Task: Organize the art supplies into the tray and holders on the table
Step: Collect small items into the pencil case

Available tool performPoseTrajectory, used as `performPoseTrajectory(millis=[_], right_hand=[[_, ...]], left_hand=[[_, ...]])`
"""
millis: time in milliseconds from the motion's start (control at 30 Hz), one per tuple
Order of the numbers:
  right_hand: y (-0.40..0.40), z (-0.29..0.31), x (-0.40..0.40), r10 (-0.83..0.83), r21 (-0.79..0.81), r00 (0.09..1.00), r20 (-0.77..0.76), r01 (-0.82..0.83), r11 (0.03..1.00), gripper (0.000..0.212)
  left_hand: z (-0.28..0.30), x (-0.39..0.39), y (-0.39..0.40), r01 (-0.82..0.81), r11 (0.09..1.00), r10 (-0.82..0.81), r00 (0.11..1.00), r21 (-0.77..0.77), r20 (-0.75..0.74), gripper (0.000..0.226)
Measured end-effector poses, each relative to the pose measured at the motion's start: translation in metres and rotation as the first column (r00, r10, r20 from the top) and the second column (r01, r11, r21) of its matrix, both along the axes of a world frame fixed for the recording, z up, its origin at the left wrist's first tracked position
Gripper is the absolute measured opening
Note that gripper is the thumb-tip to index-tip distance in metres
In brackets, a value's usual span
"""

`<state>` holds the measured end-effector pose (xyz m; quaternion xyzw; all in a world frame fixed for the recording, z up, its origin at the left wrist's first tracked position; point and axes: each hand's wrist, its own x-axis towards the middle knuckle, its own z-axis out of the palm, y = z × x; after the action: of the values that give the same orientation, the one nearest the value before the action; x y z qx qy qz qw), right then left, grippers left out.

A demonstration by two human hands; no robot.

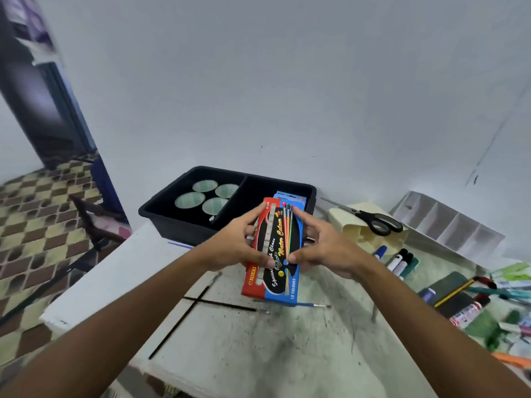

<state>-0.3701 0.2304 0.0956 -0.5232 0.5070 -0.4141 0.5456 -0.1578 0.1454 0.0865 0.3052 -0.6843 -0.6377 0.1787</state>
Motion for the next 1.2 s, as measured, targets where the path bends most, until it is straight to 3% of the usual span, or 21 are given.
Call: performPoseTrajectory(millis=[300, 500, 633, 733, 767, 800, 867, 933, 1033, 1200], right_hand=[[-0.112, 0.005, -0.009, -0.181, 0.138, 0.962, -0.203, 0.211, 0.968, 0.095], [-0.151, -0.011, -0.013, -0.247, 0.174, 0.871, -0.424, 0.346, 0.922, 0.049], [-0.161, -0.014, -0.006, -0.202, 0.036, 0.594, -0.779, 0.364, 0.931, 0.032], [-0.157, -0.017, 0.004, -0.194, -0.117, 0.286, -0.938, 0.265, 0.957, 0.024], [-0.154, -0.02, 0.007, -0.209, -0.172, 0.181, -0.961, 0.201, 0.964, 0.025], [-0.152, -0.023, 0.007, -0.232, -0.216, 0.131, -0.964, 0.126, 0.968, 0.03], [-0.145, -0.03, 0.003, -0.188, -0.196, 0.224, -0.956, -0.015, 0.98, 0.045], [-0.136, -0.038, -0.007, -0.043, -0.083, 0.319, -0.947, -0.112, 0.99, 0.07], [-0.123, -0.052, -0.02, 0.061, 0.02, 0.264, -0.963, -0.154, 0.988, 0.107], [-0.123, -0.057, -0.032, 0.013, -0.016, 0.213, -0.977, -0.136, 0.991, 0.107]], left_hand=[[0.018, -0.041, -0.117, 0.06, 0.993, -0.024, 0.947, -0.103, 0.321, 0.125], [-0.01, -0.078, -0.17, 0.19, 0.971, -0.107, 0.89, -0.148, 0.443, 0.114], [-0.025, -0.083, -0.184, 0.252, 0.937, -0.109, 0.866, -0.24, 0.488, 0.102], [-0.031, -0.082, -0.183, 0.326, 0.837, -0.068, 0.859, -0.44, 0.508, 0.079], [-0.031, -0.08, -0.181, 0.337, 0.795, -0.041, 0.859, -0.504, 0.51, 0.081], [-0.031, -0.077, -0.181, 0.351, 0.757, -0.021, 0.856, -0.551, 0.517, 0.087], [-0.034, -0.068, -0.18, 0.414, 0.709, -0.049, 0.837, -0.571, 0.546, 0.103], [-0.04, -0.056, -0.179, 0.507, 0.668, -0.132, 0.801, -0.545, 0.583, 0.116], [-0.05, -0.047, -0.172, 0.567, 0.648, -0.176, 0.761, -0.508, 0.625, 0.124], [-0.055, -0.063, -0.171, 0.586, 0.621, -0.151, 0.741, -0.521, 0.654, 0.119]])
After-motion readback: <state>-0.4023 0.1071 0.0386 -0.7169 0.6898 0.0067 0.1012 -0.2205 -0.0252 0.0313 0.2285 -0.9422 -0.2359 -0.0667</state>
